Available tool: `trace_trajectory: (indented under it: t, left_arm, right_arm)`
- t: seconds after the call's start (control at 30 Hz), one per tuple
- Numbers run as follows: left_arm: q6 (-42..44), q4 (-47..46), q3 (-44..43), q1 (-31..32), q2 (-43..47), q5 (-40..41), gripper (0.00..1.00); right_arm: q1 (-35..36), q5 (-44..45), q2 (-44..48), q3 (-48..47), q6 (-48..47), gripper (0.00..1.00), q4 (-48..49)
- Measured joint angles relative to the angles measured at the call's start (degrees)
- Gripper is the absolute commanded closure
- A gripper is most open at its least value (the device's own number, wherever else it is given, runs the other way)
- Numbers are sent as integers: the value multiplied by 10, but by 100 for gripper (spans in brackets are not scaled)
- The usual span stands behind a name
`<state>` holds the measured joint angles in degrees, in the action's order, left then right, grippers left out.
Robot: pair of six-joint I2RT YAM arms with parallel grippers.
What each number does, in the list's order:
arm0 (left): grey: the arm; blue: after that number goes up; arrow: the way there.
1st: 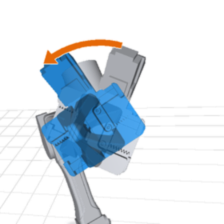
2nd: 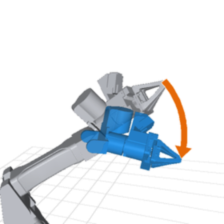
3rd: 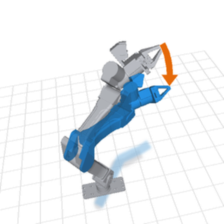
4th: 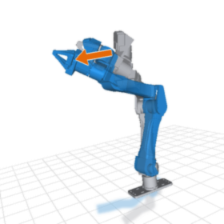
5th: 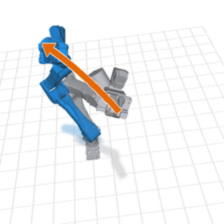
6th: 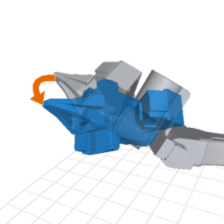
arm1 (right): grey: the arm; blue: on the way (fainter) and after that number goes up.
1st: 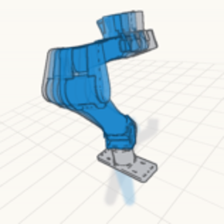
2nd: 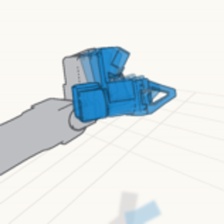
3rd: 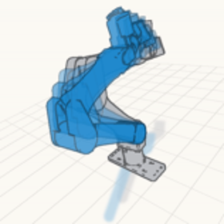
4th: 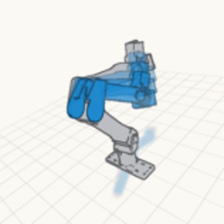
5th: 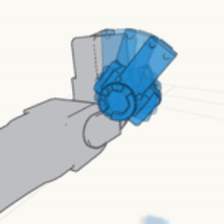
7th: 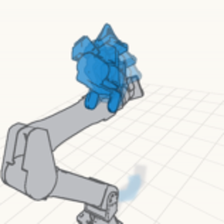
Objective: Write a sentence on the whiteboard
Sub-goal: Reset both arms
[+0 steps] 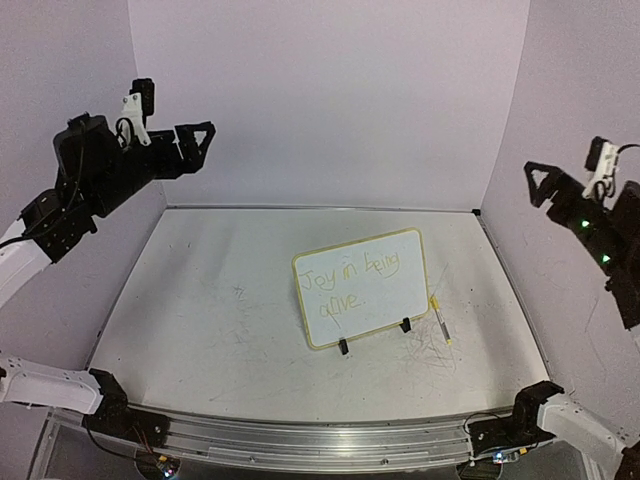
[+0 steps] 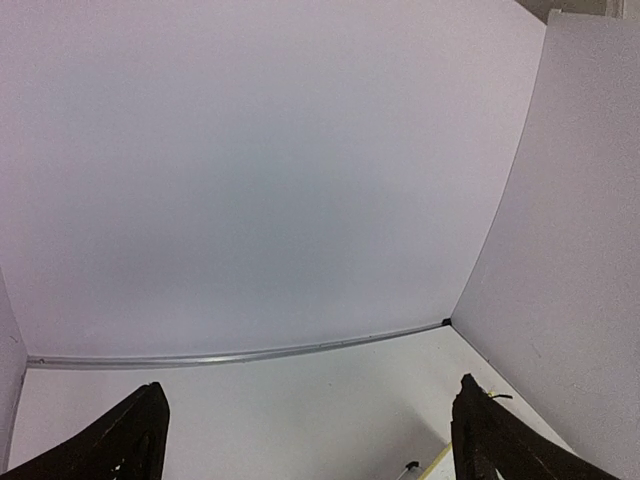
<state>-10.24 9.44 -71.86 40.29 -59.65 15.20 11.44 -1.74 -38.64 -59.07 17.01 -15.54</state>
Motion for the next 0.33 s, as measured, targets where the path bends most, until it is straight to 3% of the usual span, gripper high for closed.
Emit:
trace_trajectory:
  t: [0.33]
  left_arm:
    - [13, 17, -39, 0, 38, -3, 1]
  right_arm:
    - [0, -1, 77, -150, -54, 2, -22]
